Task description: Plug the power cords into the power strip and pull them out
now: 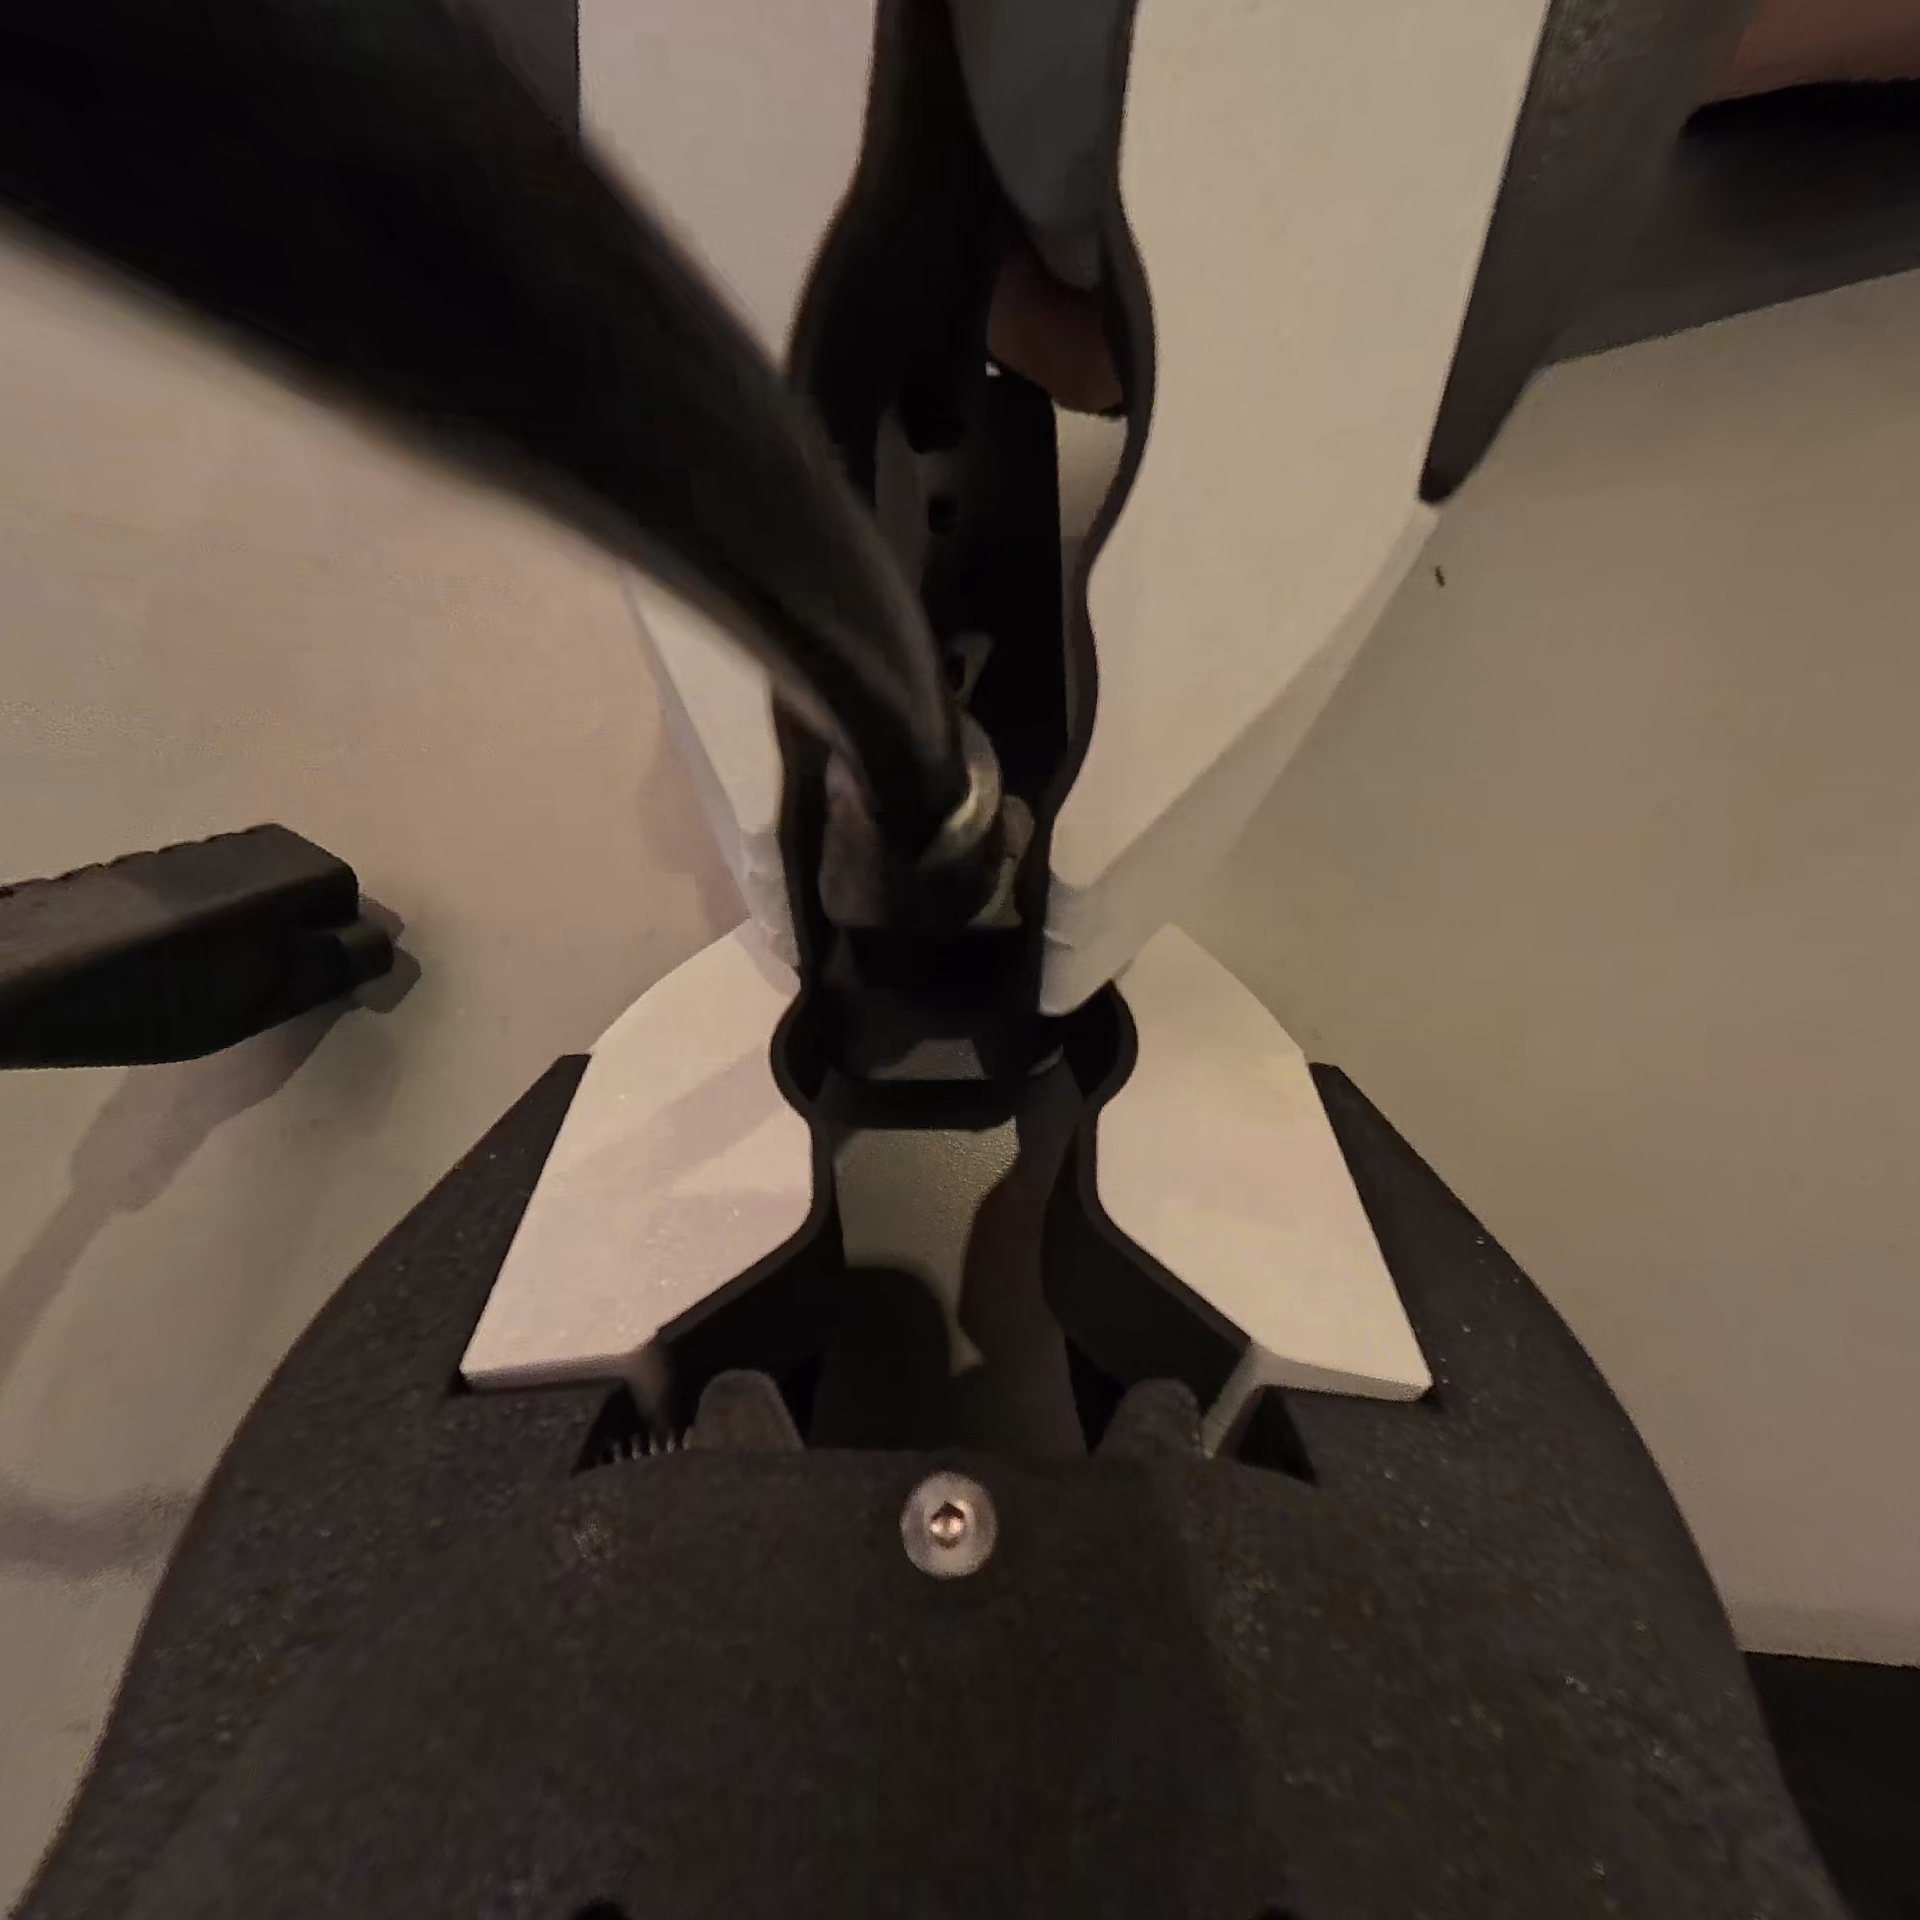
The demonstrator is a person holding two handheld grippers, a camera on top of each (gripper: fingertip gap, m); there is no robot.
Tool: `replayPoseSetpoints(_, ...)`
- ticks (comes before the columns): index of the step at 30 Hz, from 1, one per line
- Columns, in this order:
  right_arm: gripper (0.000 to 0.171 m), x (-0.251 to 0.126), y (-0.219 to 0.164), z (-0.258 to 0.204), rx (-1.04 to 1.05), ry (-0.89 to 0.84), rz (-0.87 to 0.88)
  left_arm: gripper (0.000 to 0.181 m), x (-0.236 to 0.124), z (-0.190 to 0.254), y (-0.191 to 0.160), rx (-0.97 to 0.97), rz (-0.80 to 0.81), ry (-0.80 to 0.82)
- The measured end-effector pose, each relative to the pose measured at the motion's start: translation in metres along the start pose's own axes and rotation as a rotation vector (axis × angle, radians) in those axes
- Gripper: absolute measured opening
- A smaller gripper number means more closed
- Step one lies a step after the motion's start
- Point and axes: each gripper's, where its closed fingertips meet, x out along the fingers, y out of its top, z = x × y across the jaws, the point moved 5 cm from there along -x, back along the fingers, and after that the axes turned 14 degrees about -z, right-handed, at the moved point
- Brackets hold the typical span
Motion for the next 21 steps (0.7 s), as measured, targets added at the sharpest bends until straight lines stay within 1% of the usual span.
replayPoseSetpoints(3,0.022,-0.0033,-0.0051,0.0017,0.044,0.043,0.044,0.046,0.0003,0.0000,0.0003,0.001,0.001,-0.002)
replayPoseSetpoints(13,0.022,-0.0004,-0.0001,0.0017,0.028,0.022,0.005,0.046,0.0012,-0.0006,0.0010,-0.006,-0.007,0.005)
replayPoseSetpoints(17,0.022,-0.0001,-0.0005,0.0059,0.049,0.052,0.022,0.046,0.0011,-0.0028,0.0008,-0.023,-0.009,0.014)
replayPoseSetpoints(21,0.023,-0.0042,-0.0064,0.0050,0.044,0.036,0.059,0.046,0.0008,-0.0034,0.0009,-0.024,0.006,0.012)
